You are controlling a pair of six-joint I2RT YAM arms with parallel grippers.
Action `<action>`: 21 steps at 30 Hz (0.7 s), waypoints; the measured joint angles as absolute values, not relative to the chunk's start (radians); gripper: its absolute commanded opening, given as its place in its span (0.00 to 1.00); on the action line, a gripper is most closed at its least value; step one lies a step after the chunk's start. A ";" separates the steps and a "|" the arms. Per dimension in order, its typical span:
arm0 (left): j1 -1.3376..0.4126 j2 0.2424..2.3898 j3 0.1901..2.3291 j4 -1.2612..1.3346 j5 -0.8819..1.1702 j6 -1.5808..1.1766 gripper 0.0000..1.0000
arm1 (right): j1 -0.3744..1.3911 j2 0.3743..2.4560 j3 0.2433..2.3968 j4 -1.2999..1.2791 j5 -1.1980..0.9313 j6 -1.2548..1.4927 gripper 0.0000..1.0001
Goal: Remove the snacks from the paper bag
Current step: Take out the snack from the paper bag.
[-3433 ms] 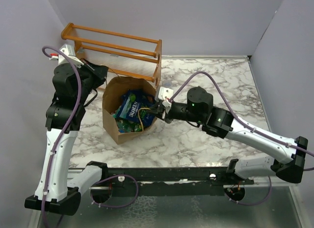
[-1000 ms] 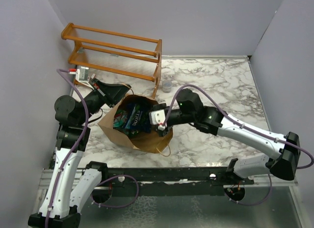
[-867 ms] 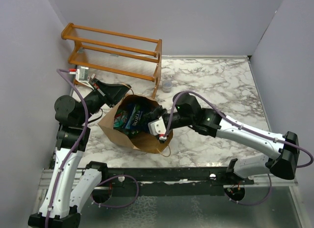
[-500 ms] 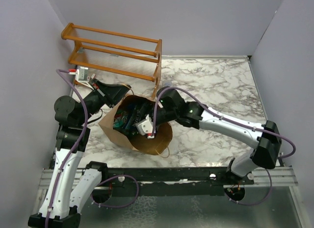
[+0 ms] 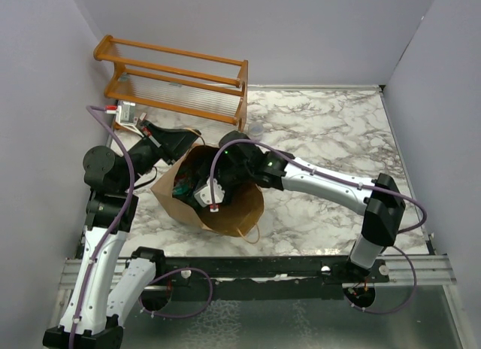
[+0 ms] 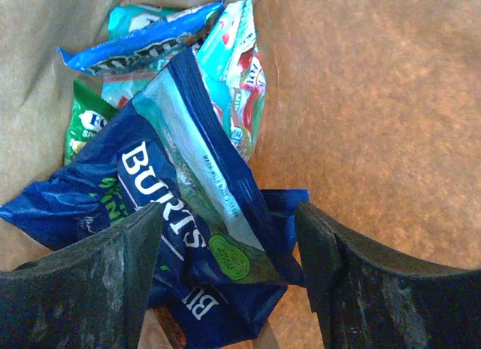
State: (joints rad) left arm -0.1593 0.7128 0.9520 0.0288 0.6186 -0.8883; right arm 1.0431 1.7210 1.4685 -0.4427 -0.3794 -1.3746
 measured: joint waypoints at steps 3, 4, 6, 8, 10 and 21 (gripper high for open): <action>-0.159 0.715 0.953 0.028 0.619 -0.888 0.00 | 1.053 1.741 1.479 -0.450 -0.339 -1.402 0.66; -0.159 0.716 0.953 0.028 0.619 -0.888 0.00 | 1.056 1.747 1.481 -0.450 -0.325 -1.409 0.62; -0.159 0.716 0.953 0.028 0.619 -0.888 0.00 | 1.066 1.761 1.484 -0.450 -0.292 -1.425 0.57; -0.159 0.716 0.953 0.027 0.618 -0.888 0.00 | 1.072 1.772 1.485 -0.450 -0.268 -1.433 0.52; -0.159 0.716 0.954 0.025 0.617 -0.888 0.00 | 1.077 1.779 1.485 -0.448 -0.244 -1.442 0.45; -0.159 0.716 0.970 -0.028 0.593 -0.874 0.00 | 1.085 1.779 1.440 -0.371 -0.164 -1.471 0.01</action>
State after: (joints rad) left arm -0.1593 0.7162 0.9695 -0.0280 0.5930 -0.8738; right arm 1.0855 1.7794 1.4399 -0.3710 -0.1638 -1.4708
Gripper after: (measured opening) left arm 0.027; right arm 0.113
